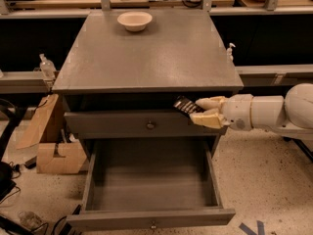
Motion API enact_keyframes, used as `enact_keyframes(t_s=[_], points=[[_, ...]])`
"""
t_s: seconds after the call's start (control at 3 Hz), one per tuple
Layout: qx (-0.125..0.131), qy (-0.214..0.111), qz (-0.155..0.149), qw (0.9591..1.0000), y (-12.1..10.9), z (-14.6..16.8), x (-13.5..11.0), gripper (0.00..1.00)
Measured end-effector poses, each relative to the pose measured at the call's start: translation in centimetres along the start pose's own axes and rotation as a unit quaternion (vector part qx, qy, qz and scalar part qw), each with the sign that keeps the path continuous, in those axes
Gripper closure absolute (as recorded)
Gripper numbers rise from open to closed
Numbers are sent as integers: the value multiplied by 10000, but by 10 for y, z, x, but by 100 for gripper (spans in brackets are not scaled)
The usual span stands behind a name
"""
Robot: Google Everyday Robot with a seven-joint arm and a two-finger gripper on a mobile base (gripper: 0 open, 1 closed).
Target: Place rxbar chocolate into middle drawer
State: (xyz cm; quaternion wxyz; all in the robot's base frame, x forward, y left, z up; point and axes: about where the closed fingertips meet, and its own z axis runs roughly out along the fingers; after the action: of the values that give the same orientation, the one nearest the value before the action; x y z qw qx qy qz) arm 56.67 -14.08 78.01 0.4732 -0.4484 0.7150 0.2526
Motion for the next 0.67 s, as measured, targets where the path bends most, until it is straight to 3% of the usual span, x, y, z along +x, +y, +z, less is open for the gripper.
enact_keyframes(t_s=[0.33,0.67], points=[[-192,-17,142,9997,15,20,20,100],[-589,-257,317,9974,53,44,67,100]])
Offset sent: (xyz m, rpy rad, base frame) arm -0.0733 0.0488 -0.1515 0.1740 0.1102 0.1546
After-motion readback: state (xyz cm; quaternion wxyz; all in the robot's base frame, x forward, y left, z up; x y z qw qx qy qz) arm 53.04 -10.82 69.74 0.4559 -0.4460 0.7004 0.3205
